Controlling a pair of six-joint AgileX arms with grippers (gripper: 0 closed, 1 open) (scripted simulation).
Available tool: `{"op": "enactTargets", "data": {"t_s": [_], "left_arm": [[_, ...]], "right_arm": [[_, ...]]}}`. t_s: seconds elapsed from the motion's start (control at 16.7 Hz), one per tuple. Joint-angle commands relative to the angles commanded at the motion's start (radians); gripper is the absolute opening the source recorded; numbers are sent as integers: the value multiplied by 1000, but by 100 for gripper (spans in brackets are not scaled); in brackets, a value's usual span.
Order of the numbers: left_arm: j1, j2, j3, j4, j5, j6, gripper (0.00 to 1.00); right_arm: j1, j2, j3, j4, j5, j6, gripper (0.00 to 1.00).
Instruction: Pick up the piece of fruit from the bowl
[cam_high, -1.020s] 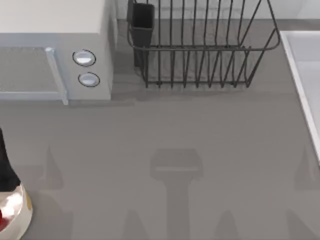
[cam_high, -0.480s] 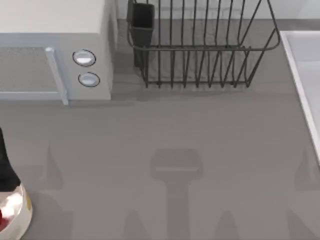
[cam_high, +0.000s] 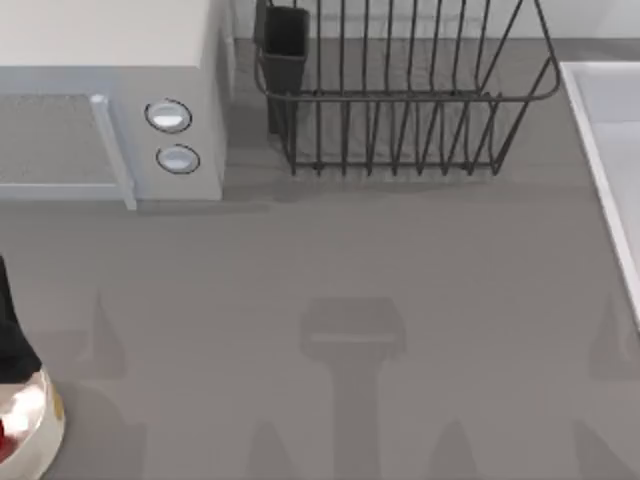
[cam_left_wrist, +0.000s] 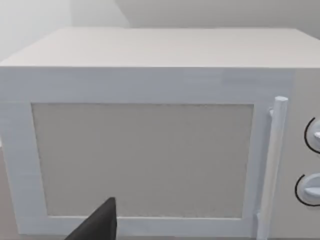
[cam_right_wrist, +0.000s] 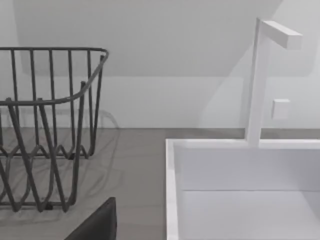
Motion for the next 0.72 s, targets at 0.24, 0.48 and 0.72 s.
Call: {"op": "enactTargets", "data": {"t_s": [0.24,0.48,0.72], "left_arm": [[11,67,57,-67,0,12,100],[41,304,223,-295,0,45,100],[79,652,430,-602,0,87,100]], "right_arm": [[0,0,0,0,0,0,100],[0,0,0,0,0,0,100],[0,0,0,0,0,0,100]]}}
